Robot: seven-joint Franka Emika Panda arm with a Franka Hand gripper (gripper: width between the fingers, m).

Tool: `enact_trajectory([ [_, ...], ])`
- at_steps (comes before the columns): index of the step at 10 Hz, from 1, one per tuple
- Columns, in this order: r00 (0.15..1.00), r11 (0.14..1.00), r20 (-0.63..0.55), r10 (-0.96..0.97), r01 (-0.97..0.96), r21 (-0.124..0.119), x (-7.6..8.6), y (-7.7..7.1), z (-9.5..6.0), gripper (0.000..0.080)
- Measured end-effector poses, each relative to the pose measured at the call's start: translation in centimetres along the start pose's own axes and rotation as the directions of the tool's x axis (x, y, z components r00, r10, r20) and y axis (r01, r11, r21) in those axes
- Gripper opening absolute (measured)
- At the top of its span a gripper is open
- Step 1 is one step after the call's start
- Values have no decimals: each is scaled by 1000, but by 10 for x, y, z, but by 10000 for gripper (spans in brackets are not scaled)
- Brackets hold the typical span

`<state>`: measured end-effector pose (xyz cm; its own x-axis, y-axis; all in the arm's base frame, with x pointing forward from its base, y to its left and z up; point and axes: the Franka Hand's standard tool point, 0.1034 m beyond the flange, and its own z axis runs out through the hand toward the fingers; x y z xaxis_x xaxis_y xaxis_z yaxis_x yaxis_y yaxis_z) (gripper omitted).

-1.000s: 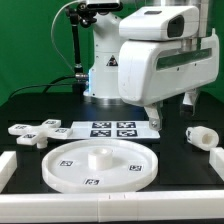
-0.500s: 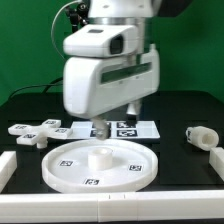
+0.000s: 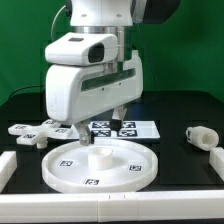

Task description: Assemble round table

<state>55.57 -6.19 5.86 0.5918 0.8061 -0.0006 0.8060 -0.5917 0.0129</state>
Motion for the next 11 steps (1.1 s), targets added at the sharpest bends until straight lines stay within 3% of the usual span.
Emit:
enact_trajectory([
  [1,1000,1000,2,6,-6,7,-6,-5,12,650],
  [7,1000,1000,8,4,-4,31,-12,-22,46,650],
  [10,1000,1000,6,3,-3,29,-11,-22,48,650],
  [11,1000,1000,5,3,-3,27,-11,-21,47,527],
])
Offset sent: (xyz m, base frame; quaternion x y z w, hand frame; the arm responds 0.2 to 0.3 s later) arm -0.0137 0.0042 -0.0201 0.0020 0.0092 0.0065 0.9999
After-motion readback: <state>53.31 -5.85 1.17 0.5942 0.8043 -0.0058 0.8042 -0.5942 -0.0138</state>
